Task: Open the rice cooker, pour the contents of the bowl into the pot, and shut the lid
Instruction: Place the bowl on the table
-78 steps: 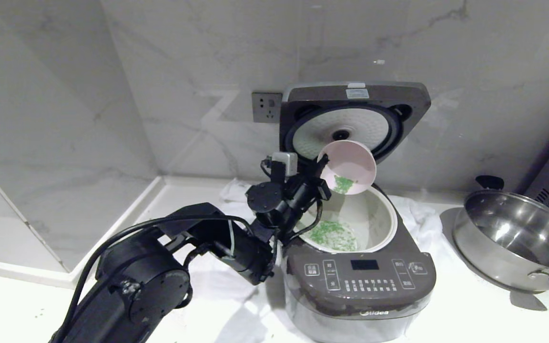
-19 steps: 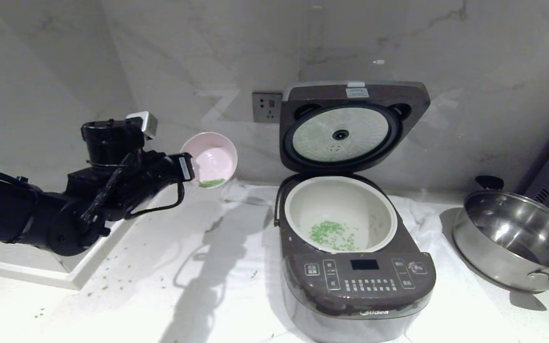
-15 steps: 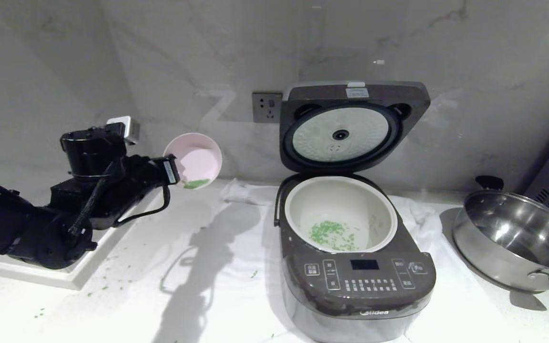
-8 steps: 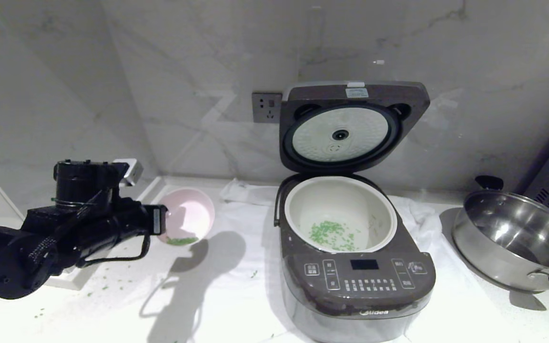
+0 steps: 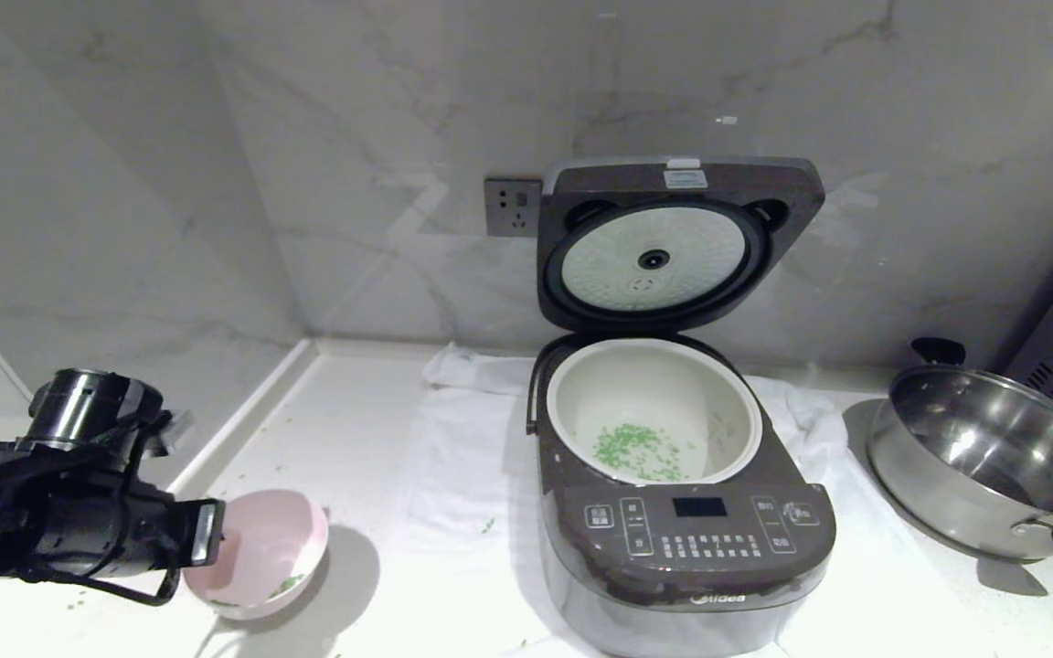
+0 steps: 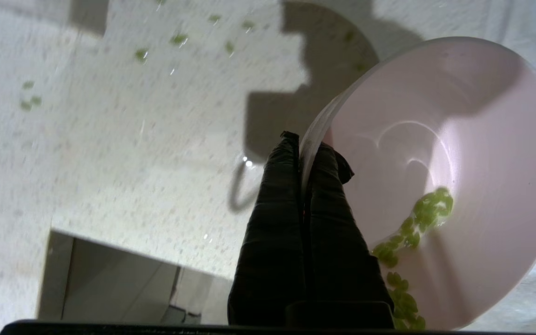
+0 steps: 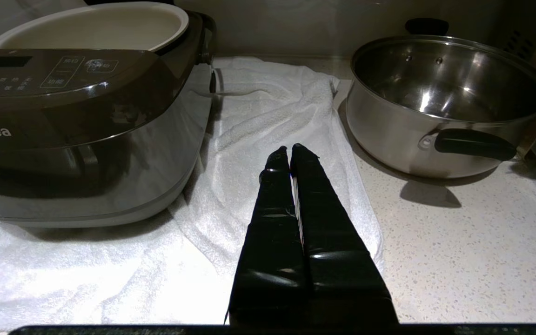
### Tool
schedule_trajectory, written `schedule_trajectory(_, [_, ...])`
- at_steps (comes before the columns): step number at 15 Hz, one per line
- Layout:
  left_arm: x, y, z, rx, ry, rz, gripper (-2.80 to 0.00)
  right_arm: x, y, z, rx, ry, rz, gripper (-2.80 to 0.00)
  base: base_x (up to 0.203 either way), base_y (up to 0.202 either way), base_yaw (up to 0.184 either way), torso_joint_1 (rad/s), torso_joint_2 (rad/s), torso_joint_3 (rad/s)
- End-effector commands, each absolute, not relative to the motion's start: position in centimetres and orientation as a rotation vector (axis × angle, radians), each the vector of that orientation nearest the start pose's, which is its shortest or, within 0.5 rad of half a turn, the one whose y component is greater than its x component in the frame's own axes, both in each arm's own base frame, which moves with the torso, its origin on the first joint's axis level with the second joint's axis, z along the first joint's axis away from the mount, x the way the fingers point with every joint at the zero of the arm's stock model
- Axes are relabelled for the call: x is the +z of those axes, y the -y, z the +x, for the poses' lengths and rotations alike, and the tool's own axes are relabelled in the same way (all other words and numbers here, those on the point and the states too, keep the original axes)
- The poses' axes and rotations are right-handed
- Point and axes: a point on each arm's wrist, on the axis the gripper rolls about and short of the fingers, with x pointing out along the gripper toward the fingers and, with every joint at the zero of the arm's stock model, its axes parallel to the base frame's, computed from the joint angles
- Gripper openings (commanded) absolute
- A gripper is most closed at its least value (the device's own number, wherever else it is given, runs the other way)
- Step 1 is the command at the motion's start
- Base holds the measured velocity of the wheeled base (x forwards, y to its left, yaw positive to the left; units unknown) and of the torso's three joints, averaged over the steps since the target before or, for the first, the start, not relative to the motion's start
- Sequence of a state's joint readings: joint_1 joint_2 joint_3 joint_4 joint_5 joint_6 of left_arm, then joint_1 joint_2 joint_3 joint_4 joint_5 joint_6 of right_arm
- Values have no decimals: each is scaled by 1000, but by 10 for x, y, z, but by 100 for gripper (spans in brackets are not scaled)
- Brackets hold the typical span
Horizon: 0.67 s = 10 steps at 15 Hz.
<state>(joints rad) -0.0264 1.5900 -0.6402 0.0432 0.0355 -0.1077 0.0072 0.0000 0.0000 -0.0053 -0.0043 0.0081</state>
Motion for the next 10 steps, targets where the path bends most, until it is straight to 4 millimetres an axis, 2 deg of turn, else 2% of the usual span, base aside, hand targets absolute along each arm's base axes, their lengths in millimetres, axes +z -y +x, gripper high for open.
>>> schedule_trajectory(1, [105,-2,209,91,-1062,-87,-280,76,0,-23,3,6,8,-280,0,0,0,0,0,0])
schedule_trajectory(3, [97,-12,205,122,-1112,-132,-280,76,0,-23,3,5,8,-280,0,0,0,0,0,0])
schedule_trajectory(7, [78,-45,210,202,-1187,-272,-280,76,0,-23,3,5,8,-280,0,0,0,0,0,0])
schedule_trajectory(10, [78,-69,205,245,-1165,-382,-280,76,0,-23,3,5,8,-280,0,0,0,0,0,0])
